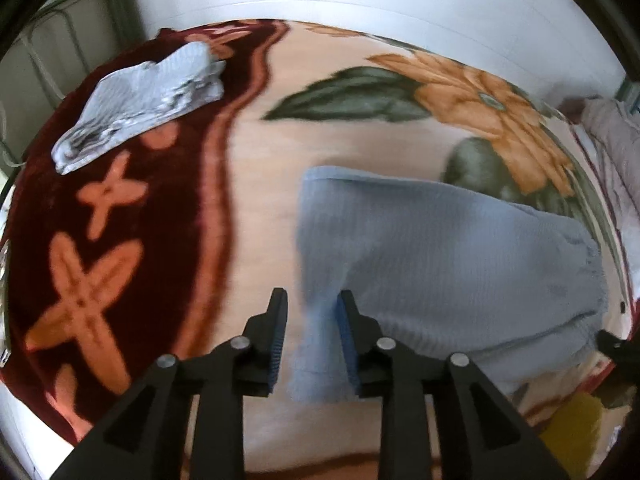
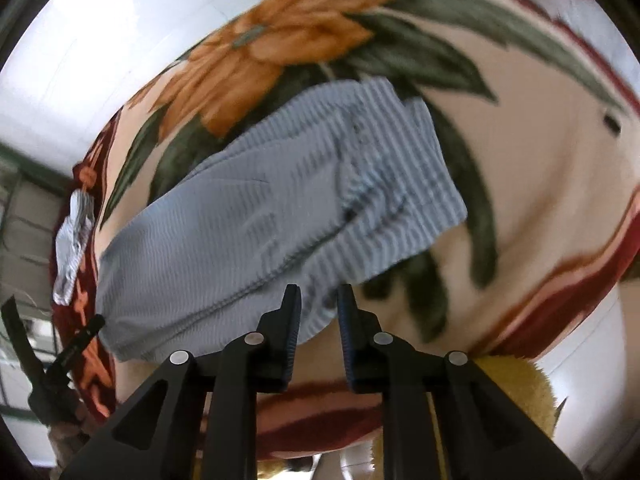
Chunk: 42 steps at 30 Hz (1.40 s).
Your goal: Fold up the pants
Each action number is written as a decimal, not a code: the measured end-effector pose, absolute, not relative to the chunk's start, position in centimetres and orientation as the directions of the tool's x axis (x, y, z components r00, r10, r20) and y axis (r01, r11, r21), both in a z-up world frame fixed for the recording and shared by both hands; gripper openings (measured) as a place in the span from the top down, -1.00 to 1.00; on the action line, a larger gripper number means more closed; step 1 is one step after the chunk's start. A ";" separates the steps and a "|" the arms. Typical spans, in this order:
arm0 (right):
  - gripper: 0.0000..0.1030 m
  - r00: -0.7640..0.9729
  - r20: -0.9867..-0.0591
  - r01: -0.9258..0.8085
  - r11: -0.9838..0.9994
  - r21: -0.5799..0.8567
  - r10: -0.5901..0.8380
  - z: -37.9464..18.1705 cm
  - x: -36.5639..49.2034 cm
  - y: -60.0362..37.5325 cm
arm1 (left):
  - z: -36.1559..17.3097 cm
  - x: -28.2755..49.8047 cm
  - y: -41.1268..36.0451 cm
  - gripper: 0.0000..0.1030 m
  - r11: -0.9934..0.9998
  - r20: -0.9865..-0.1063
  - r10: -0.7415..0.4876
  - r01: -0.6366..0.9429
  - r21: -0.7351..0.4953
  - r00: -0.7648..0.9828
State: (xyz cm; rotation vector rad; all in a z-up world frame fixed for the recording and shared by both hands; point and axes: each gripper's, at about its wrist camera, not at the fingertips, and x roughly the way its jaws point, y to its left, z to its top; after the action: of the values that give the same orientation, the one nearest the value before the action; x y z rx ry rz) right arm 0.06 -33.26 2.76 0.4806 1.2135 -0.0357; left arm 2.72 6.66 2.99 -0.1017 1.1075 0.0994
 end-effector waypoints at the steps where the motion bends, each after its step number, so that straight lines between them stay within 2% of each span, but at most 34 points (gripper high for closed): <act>1: 0.58 0.380 -0.897 0.250 0.909 0.333 0.224 3.5 0.1 -32.5 | 2.7 2.6 7.4 0.40 0.988 -0.897 0.035 -0.149 -0.034 0.440; 5: 0.50 0.417 -0.877 0.101 0.947 0.304 0.237 5.8 1.6 -28.0 | 1.3 2.0 9.9 0.39 0.968 -0.896 -0.040 -0.206 -0.144 0.442; 10: 0.49 0.341 -0.862 -0.133 0.927 0.350 0.375 6.4 5.9 -18.9 | 0.2 1.0 10.9 0.39 0.945 -0.867 -0.140 -0.198 -0.262 0.478; 13: 0.48 0.318 -0.867 -0.208 0.920 0.332 0.385 6.3 7.4 -15.6 | -0.3 0.7 11.4 0.39 0.930 -0.858 -0.190 -0.193 -0.313 0.478; 17: 0.48 0.264 -0.878 -0.329 0.893 0.307 0.399 5.4 10.3 -9.0 | -2.0 0.6 12.1 0.38 0.930 -0.875 -0.196 -0.200 -0.310 0.443; 22: 0.47 0.290 -0.902 -0.433 0.884 0.176 0.321 4.0 12.1 -3.5 | -3.1 0.7 12.8 0.43 0.929 -0.870 -0.225 -0.172 -0.327 0.438; 25: 0.48 0.316 -0.907 -0.455 0.883 0.113 0.279 3.2 12.8 -1.8 | -2.7 0.8 13.4 0.43 0.915 -0.855 -0.258 -0.169 -0.365 0.449; 30: 0.48 0.323 -0.916 -0.455 0.888 0.071 0.238 1.9 13.5 -1.1 | -0.4 0.8 13.9 0.42 0.896 -0.781 -0.292 -0.128 -0.425 0.551; 34: 0.48 0.309 -0.921 -0.446 0.892 0.080 0.237 1.1 14.1 -1.0 | -1.1 1.6 13.1 0.42 0.874 -0.775 -0.363 -0.098 -0.476 0.518; 36: 0.63 0.322 -0.914 -0.450 0.889 0.082 0.247 1.3 14.6 -0.7 | -2.1 1.9 12.5 0.41 0.887 -0.800 -0.351 -0.100 -0.450 0.487; 37: 0.83 0.322 -0.914 -0.450 0.889 0.082 0.247 1.3 14.6 -0.7 | -2.6 1.9 12.3 0.40 0.901 -0.818 -0.329 -0.103 -0.422 0.472; 39: 0.93 0.365 -0.902 -0.409 0.910 0.065 0.228 1.9 15.6 -0.9 | -3.2 1.9 12.4 0.36 0.903 -0.826 -0.319 -0.116 -0.414 0.464; 42: 0.94 0.443 -0.863 -0.309 0.945 0.109 0.245 3.6 17.8 -2.5 | -3.4 1.9 12.5 0.36 0.902 -0.829 -0.320 -0.120 -0.415 0.458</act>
State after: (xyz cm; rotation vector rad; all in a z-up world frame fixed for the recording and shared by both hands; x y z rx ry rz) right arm 17.78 -2.46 3.57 -0.0677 1.0581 0.3436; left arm 1.86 12.54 -3.42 -0.4519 1.0978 -0.1288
